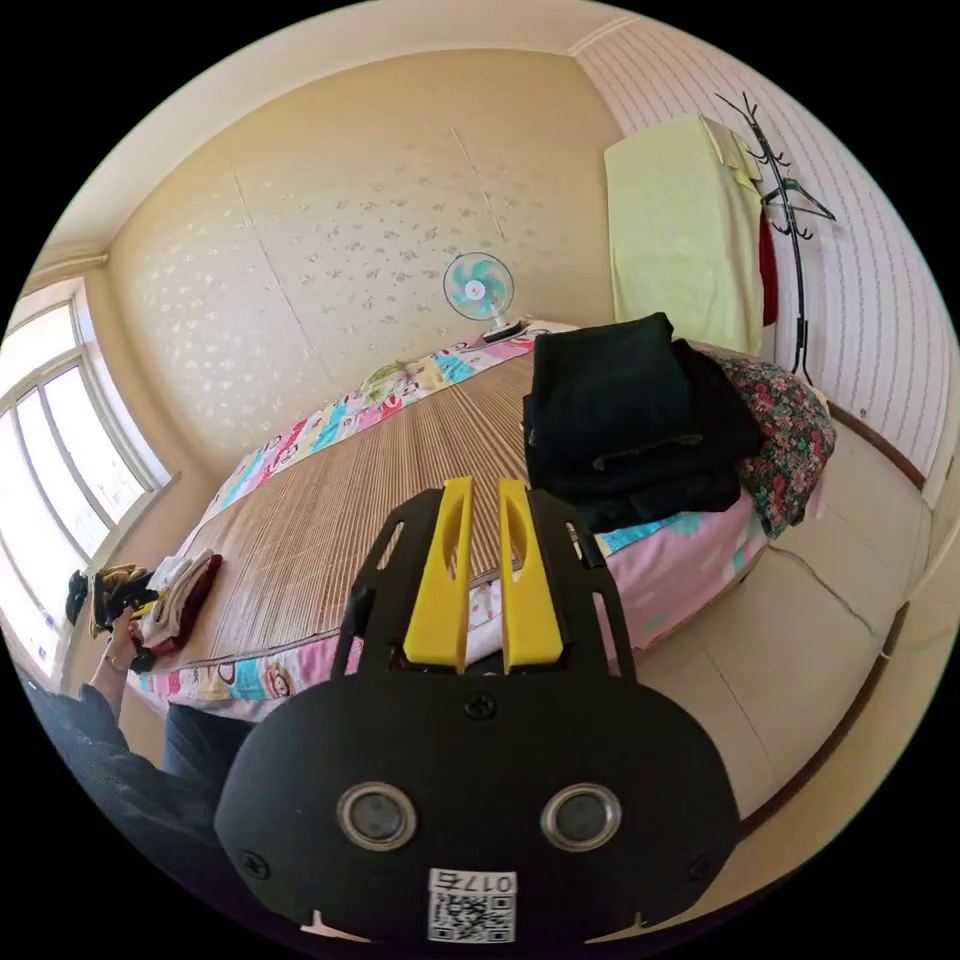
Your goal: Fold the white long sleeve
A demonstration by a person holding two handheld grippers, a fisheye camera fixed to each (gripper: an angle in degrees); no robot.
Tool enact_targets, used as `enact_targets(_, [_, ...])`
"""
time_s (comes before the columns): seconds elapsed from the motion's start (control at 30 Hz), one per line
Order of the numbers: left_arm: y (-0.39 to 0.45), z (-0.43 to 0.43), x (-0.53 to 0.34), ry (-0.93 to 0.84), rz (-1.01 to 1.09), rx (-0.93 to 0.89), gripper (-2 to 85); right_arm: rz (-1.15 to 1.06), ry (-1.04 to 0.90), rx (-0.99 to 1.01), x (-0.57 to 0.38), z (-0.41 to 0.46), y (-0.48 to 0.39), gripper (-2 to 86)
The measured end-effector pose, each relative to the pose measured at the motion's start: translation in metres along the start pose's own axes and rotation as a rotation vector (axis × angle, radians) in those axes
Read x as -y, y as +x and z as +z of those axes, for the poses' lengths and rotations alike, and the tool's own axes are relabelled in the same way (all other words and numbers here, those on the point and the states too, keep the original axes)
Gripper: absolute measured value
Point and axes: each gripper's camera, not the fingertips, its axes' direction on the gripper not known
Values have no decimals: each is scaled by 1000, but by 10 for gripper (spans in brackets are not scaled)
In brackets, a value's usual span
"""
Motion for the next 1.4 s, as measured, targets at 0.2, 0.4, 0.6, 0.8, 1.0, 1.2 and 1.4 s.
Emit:
enact_targets(0.2, [74, -74, -81, 270, 285, -307, 7, -238, -97, 54, -17, -11, -29, 15])
enact_targets(0.4, [63, -67, -199, 130, 200, -1061, 2, -276, -266, 565, -25, 57, -71, 79])
enact_targets(0.6, [96, -49, -250, -211, 202, -943, 39, -40, -722, 1107, -101, 218, -136, 115])
enact_targets(0.8, [67, -126, -222, -39, 118, -970, 84, -115, -531, 1173, -100, 157, -162, 49])
enact_targets(1.0, [133, -148, -183, -292, 370, -731, 116, -619, -556, 1147, -110, 78, -238, 59])
enact_targets(1.2, [148, -112, -204, -457, 359, -530, 76, -731, -588, 1017, -152, 55, -247, 70])
enact_targets(1.4, [90, -206, -243, -118, 581, -1036, 27, -533, -443, 1325, -113, 32, -158, 46])
